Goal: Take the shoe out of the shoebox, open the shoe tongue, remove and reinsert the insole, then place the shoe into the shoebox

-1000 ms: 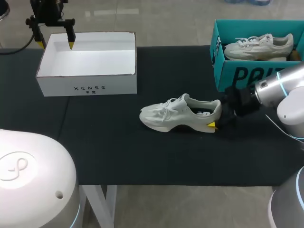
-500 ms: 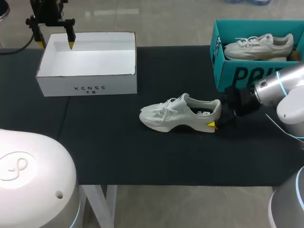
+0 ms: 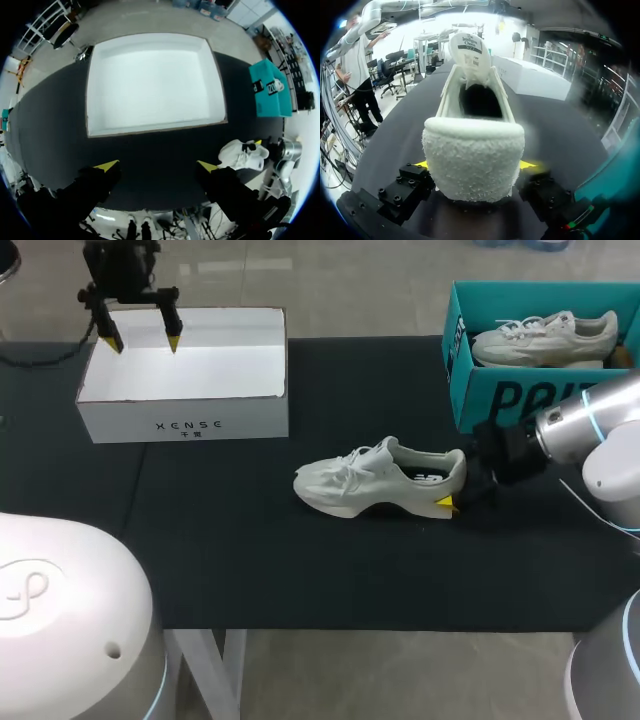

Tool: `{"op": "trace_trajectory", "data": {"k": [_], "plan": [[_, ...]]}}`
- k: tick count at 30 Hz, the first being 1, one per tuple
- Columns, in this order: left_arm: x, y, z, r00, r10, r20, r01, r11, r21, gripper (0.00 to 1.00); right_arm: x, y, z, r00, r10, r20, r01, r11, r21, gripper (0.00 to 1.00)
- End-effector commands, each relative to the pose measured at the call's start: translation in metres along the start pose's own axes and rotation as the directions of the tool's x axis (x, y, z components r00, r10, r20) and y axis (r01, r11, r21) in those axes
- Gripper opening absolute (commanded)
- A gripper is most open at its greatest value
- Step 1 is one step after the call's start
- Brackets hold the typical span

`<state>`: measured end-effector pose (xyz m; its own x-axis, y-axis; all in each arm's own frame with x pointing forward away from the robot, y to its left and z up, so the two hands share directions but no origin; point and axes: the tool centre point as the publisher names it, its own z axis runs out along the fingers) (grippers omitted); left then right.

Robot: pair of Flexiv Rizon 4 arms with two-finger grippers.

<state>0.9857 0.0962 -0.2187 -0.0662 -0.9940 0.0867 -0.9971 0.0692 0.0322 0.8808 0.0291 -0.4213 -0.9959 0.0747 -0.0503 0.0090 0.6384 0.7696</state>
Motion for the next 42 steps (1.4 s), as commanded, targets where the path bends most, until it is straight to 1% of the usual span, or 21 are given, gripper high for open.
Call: {"op": "trace_trajectory", "data": {"k": [1,2,4,5,20,21,22,23,24,27,28,29,30,33,34,35,37,39,40,42], "plan": [[0.037,0.003,0.017,0.999,-0.027,0.042,0.027,1.000,0.003,1.00,-0.001,0.000,0.001,1.000,0.000,0.003,0.000,1.000,0.001,0.00],[0.044,0.008,0.017,0.997,-0.040,0.068,0.040,0.999,0.004,1.00,-0.001,0.000,0.001,1.000,0.000,0.003,0.000,1.000,0.001,0.00],[0.055,0.017,0.016,0.997,-0.071,0.042,0.070,0.997,0.017,1.00,-0.001,0.000,0.001,1.000,0.000,0.003,0.000,1.000,0.001,0.00],[0.064,0.021,0.015,0.998,-0.045,0.044,0.045,0.999,0.017,1.00,-0.001,0.000,0.001,1.000,0.000,0.003,0.000,1.000,0.001,0.00],[0.064,0.021,0.015,0.998,-0.045,0.044,0.045,0.999,0.017,1.00,-0.001,0.000,0.001,1.000,0.000,0.003,0.000,1.000,0.001,0.00],[0.073,0.025,0.020,0.985,-0.124,0.117,0.127,0.992,-0.018,1.00,-0.001,0.000,0.001,1.000,0.000,0.003,0.000,1.000,0.001,0.00],[0.083,0.028,0.022,0.978,-0.148,0.144,0.151,0.989,-0.006,1.00,-0.001,0.000,0.001,1.000,0.000,0.003,0.000,1.000,0.001,0.00],[0.091,0.031,0.026,0.970,-0.176,0.171,0.182,0.983,-0.020,1.00,-0.001,0.000,0.001,1.000,0.000,0.003,0.000,1.000,0.001,0.00],[0.101,0.032,0.028,0.966,-0.185,0.181,0.193,0.981,-0.028,1.00,-0.001,0.000,0.001,1.000,0.000,0.003,0.000,1.000,0.001,0.00],[0.121,0.036,0.030,0.959,-0.223,0.177,0.228,0.974,-0.005,1.00,-0.001,0.000,0.001,1.000,0.000,0.003,0.000,1.000,0.001,0.00],[0.130,0.036,0.031,0.955,-0.221,0.198,0.228,0.974,-0.012,1.00,-0.001,0.000,0.001,1.000,0.000,0.003,0.000,1.000,0.001,0.00],[0.138,0.039,0.030,0.953,-0.229,0.199,0.232,0.973,0.009,1.00,-0.001,0.000,0.001,1.000,0.000,0.003,0.000,1.000,0.001,0.00],[0.146,0.041,0.030,0.955,-0.219,0.202,0.221,0.975,0.013,1.00,-0.001,0.000,0.001,1.000,0.000,0.003,0.000,1.000,0.001,0.00],[0.174,0.050,0.033,0.962,-0.210,0.176,0.208,0.978,0.033,1.00,-0.001,0.000,0.001,1.000,0.000,0.003,0.000,1.000,0.001,0.00],[0.181,0.052,0.034,0.968,-0.199,0.150,0.196,0.980,0.034,1.00,-0.001,0.000,0.001,1.000,0.000,0.003,0.000,1.000,0.001,0.00],[0.188,0.053,0.037,0.971,-0.192,0.145,0.189,0.981,0.034,1.00,-0.001,0.000,0.001,1.000,0.000,0.003,0.000,1.000,0.001,0.00],[0.208,0.061,0.042,0.978,-0.179,0.107,0.176,0.984,0.036,1.00,-0.001,0.000,0.001,1.000,0.000,0.003,0.000,1.000,0.001,0.00],[0.225,0.067,0.047,0.981,-0.171,0.089,0.168,0.985,0.034,1.00,-0.001,0.000,0.001,1.000,0.000,0.003,0.000,1.000,0.001,0.00],[0.231,0.069,0.048,0.982,-0.175,0.069,0.173,0.984,0.040,1.00,-0.001,0.000,0.001,1.000,0.000,0.003,0.000,1.000,0.001,0.00],[0.244,0.071,0.049,0.983,-0.166,0.078,0.162,0.985,0.055,1.00,-0.001,0.000,0.001,1.000,0.000,0.003,0.000,1.000,0.001,0.00]]}}
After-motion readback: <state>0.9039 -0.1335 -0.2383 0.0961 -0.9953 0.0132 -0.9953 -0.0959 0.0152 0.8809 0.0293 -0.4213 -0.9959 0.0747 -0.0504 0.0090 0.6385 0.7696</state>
